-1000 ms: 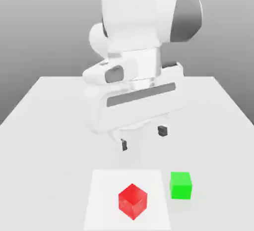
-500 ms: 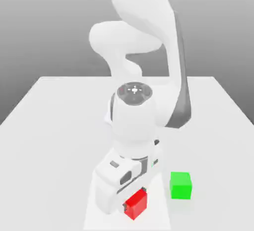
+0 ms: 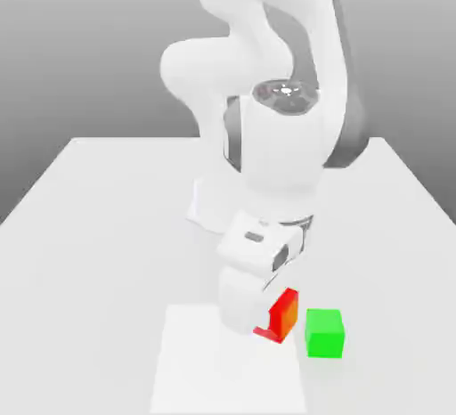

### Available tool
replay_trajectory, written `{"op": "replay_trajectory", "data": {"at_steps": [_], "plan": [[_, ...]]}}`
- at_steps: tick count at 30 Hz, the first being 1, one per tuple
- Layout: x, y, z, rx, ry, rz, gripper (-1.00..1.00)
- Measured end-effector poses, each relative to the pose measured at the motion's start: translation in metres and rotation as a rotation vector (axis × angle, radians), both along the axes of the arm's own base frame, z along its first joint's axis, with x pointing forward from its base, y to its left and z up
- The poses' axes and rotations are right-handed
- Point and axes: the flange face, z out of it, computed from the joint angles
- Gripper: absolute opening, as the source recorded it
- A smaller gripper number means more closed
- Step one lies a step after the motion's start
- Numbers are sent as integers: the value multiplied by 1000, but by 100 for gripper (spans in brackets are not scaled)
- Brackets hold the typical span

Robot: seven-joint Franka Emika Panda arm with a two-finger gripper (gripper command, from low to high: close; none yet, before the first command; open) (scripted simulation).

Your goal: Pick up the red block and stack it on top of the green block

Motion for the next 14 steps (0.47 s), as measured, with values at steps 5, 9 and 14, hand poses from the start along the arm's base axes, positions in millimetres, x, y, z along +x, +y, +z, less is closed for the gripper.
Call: {"op": "replay_trajectory", "data": {"at_steps": [5, 9, 14], "plan": [[-32, 46, 8, 2, 0, 251, -100], [-32, 48, -23, 5, -1, 269, -100], [-34, 46, -49, 1, 0, 266, 100]]}}
